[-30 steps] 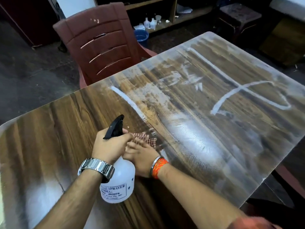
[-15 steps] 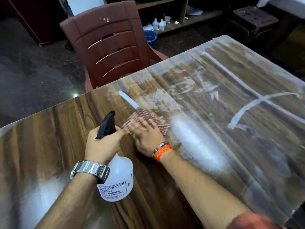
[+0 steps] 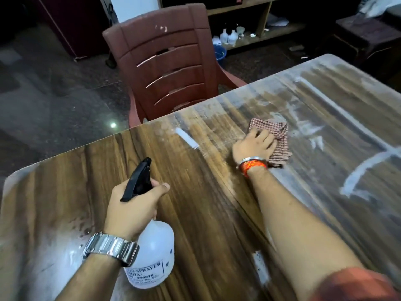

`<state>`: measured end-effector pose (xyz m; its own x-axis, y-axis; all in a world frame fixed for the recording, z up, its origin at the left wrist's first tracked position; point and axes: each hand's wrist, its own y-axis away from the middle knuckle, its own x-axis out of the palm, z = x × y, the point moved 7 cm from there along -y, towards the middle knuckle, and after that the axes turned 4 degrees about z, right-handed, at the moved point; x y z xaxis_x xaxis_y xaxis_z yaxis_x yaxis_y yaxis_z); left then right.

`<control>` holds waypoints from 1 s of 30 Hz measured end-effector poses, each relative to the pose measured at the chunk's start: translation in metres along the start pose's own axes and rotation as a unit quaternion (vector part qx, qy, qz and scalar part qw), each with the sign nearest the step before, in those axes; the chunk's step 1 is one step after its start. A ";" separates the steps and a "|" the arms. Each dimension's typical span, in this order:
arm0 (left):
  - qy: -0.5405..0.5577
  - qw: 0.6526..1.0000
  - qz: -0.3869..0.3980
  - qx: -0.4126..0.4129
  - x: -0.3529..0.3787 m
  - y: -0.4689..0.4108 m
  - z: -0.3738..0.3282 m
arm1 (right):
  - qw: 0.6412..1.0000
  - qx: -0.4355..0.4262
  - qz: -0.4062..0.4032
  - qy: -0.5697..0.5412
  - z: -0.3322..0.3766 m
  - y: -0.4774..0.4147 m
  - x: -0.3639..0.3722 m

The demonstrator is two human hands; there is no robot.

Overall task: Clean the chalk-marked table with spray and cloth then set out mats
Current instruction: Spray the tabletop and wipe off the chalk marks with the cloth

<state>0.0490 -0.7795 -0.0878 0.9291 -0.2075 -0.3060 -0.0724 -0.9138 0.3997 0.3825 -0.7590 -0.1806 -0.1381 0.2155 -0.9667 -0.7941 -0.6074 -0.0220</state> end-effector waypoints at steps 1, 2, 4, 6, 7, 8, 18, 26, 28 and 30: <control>0.003 1.000 0.003 0.001 -0.001 -0.001 0.000 | 0.999 -0.034 0.004 -0.006 0.024 0.013 0.003; 0.004 1.000 0.005 0.003 -0.002 -0.003 0.000 | 0.995 -0.096 0.035 -0.016 0.051 0.027 0.009; 0.009 1.000 0.006 0.002 -0.003 -0.008 0.000 | 0.960 -0.264 0.096 -0.014 0.107 0.061 0.019; 0.021 1.000 0.003 0.004 -0.003 -0.012 -0.003 | 0.889 -0.431 0.154 0.010 0.150 0.098 0.032; 0.020 1.000 0.000 0.009 -0.003 -0.013 -0.005 | 0.852 -0.489 0.185 0.022 0.162 0.111 0.038; 0.018 1.000 -0.005 0.017 -0.004 -0.014 -0.007 | 0.823 -0.527 0.207 0.039 0.169 0.119 0.043; 0.017 0.999 -0.022 0.045 -0.012 -0.015 -0.003 | 0.972 -0.160 0.160 0.059 0.085 -0.059 0.040; -0.015 0.995 -0.064 0.074 -0.004 -0.015 -0.009 | 0.904 -0.400 0.144 0.047 0.179 0.023 0.042; -0.009 0.994 -0.074 0.077 -0.002 -0.015 -0.008 | 0.808 -0.551 0.196 0.073 0.213 0.088 0.047; -0.008 0.994 -0.081 0.076 -0.002 -0.016 -0.005 | 0.745 -0.616 0.234 0.102 0.227 0.124 0.052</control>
<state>0.0498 -0.7629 -0.0885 0.9274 -0.0587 -0.3695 0.0215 -0.9776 0.2092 0.1428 -0.6495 -0.1757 -0.0366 -0.2852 -0.9578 0.4759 -0.8477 0.2343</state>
